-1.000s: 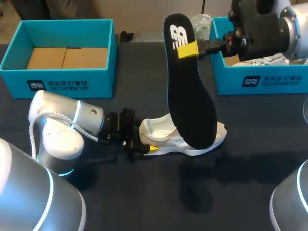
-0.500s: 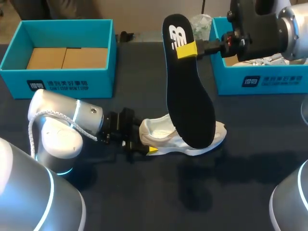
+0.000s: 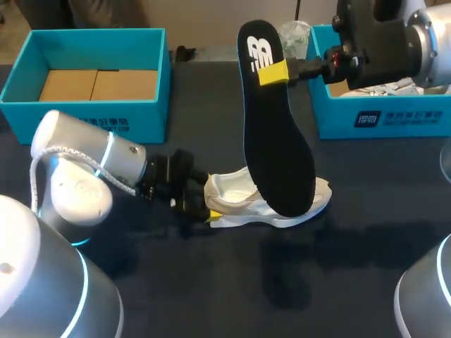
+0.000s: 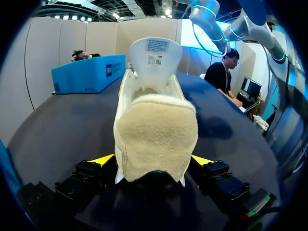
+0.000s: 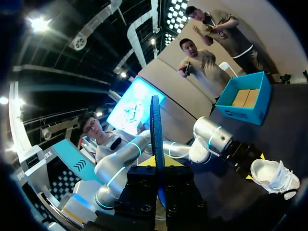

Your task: Take the shoe out of the shoebox, open the shoe tongue, remove and reinsert the insole, then place the shoe into the shoebox

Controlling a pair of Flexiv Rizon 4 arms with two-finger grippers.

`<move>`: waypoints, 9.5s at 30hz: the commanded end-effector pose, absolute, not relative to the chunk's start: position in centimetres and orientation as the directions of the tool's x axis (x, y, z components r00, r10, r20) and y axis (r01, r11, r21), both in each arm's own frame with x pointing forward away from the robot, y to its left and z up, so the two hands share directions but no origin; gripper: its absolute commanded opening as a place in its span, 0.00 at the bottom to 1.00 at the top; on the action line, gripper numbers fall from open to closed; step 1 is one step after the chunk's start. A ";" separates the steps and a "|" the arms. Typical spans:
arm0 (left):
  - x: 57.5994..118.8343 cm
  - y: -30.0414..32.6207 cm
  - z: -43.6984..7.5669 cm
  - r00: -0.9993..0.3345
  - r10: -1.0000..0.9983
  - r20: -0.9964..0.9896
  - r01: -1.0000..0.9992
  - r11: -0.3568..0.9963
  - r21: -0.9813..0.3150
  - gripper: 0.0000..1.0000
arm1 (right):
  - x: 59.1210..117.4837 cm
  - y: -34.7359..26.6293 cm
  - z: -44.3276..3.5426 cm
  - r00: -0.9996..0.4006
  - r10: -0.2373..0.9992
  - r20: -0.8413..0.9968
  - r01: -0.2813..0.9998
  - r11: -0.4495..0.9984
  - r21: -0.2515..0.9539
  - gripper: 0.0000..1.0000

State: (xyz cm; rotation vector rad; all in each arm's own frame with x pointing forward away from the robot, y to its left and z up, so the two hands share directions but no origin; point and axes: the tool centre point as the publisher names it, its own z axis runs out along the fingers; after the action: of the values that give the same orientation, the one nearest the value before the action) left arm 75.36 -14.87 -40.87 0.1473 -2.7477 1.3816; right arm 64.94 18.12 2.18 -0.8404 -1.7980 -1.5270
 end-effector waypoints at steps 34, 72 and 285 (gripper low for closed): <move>76.7 -14.4 -35.3 -0.993 -0.095 0.069 -0.113 0.923 -0.368 1.00 | 65.1 18.4 2.2 -0.600 0.073 0.797 0.798 0.129 0.589 0.00; 77.5 -17.4 -32.4 -0.998 -0.047 0.037 -0.052 0.986 -0.161 1.00 | 65.1 18.4 2.2 -0.600 0.073 0.797 0.798 0.129 0.589 0.00; 76.7 -21.7 -39.5 0.023 0.913 0.408 0.984 0.050 -0.169 0.69 | 65.1 18.4 2.2 -0.600 0.073 0.797 0.798 0.129 0.589 0.00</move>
State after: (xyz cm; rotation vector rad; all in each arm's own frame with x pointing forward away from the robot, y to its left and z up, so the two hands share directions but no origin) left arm 76.63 -21.98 -39.81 -1.8949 -1.9231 -0.2490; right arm 64.97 18.11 2.20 -0.8385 -1.7978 -1.5272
